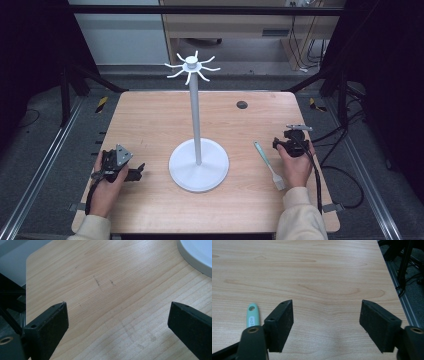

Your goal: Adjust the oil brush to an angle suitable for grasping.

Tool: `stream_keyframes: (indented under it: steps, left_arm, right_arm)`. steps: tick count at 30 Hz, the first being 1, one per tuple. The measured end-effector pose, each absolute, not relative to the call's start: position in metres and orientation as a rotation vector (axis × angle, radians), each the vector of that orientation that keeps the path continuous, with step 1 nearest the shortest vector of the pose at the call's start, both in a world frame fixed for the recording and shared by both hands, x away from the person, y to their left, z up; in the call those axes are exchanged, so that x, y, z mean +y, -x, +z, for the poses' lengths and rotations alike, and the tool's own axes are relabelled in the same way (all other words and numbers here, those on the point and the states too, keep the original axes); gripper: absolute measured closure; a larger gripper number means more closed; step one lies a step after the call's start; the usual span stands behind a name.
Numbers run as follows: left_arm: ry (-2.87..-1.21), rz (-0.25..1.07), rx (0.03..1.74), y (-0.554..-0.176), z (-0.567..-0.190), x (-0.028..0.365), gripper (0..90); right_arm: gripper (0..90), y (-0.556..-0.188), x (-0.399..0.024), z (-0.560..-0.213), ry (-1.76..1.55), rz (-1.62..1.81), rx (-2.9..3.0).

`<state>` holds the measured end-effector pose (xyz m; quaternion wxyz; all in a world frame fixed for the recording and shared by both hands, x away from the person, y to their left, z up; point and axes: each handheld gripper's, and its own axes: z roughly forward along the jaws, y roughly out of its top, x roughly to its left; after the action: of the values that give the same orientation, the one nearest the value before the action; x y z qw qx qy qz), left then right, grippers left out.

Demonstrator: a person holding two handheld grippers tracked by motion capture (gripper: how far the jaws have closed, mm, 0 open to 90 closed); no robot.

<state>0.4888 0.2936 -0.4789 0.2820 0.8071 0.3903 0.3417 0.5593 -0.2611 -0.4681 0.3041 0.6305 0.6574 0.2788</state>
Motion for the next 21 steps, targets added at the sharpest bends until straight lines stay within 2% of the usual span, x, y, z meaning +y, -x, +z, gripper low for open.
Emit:
stream_keyframes:
  steps: [3, 4, 6, 11, 21]
  left_arm:
    - [-2.165, 0.914, 1.043, -0.489, -0.479, 0.293, 2.7]
    - [-2.167, 0.915, 1.041, -0.489, -0.479, 0.292, 2.7]
    - [-2.164, 0.914, 1.041, -0.489, -0.479, 0.292, 2.7]
    - [-2.164, 0.913, 1.043, -0.489, -0.479, 0.293, 2.7]
    - [-2.164, 0.918, 1.042, -0.489, -0.479, 0.294, 2.7]
  right_arm:
    - [30.7, -0.559, -0.259, -0.469, -1.663, 0.733, 1.761]
    - [35.1, -0.559, -0.257, -0.47, -1.655, 0.721, 1.779]
    - [37.9, -0.56, -0.257, -0.47, -1.66, 0.716, 1.795]
    - [55.7, -0.559, -0.254, -0.472, -1.641, 0.732, 1.837]
    - [76.6, -0.56, -0.237, -0.472, -1.567, 0.793, 1.951]
